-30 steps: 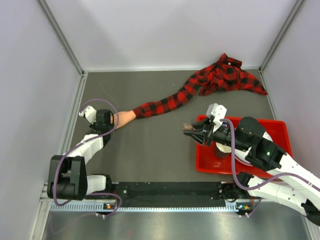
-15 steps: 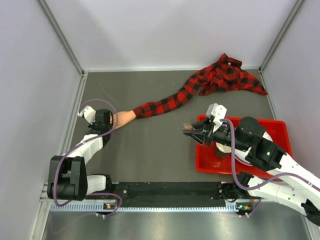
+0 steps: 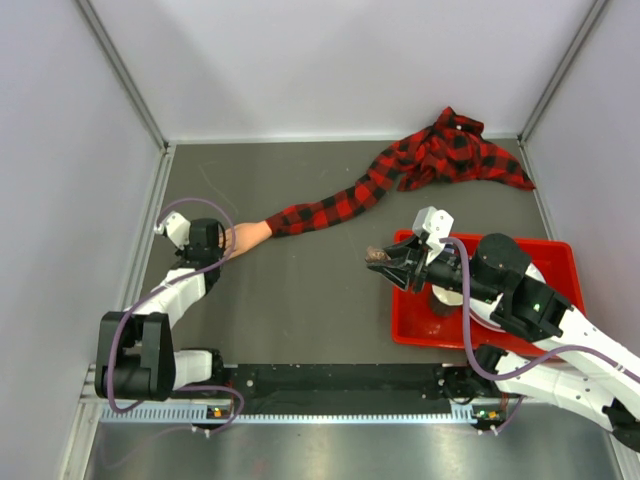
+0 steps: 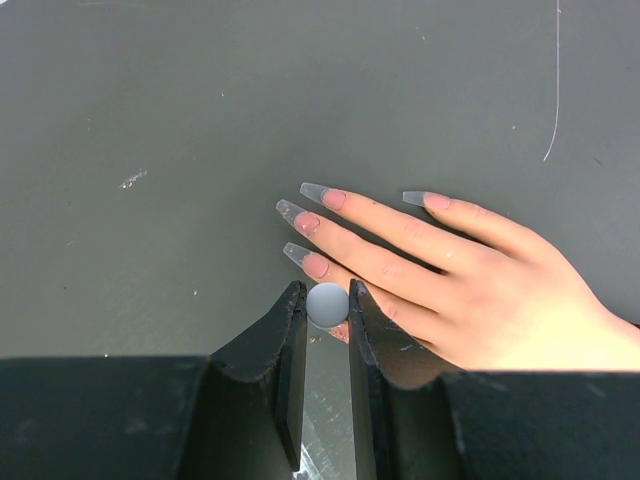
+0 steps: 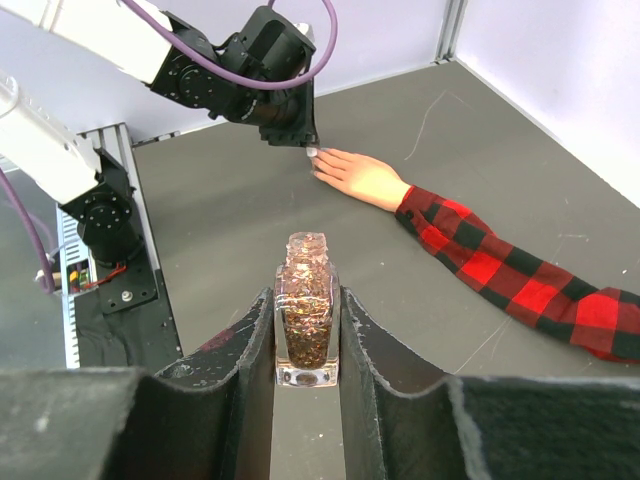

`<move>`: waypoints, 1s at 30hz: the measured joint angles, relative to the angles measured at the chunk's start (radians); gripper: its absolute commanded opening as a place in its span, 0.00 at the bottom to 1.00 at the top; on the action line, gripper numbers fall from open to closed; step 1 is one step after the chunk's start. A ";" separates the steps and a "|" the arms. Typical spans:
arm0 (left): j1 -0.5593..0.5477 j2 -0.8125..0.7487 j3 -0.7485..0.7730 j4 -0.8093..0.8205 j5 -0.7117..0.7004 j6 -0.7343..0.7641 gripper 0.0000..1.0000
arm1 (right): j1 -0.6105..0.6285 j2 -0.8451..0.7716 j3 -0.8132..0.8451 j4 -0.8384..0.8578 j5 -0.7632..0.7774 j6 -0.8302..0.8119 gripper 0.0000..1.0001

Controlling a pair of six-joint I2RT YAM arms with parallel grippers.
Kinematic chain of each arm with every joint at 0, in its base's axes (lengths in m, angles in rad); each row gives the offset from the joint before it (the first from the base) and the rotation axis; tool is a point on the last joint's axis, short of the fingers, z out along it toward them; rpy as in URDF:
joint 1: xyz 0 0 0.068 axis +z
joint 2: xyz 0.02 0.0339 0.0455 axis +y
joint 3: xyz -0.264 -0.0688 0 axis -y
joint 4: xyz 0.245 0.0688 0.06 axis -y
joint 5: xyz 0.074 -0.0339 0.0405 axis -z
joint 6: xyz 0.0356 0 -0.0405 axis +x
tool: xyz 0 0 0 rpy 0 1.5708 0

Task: Paint the nails

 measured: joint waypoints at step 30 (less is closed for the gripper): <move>0.002 0.001 0.000 -0.032 0.019 -0.001 0.00 | 0.000 0.000 0.000 0.000 0.000 0.000 0.00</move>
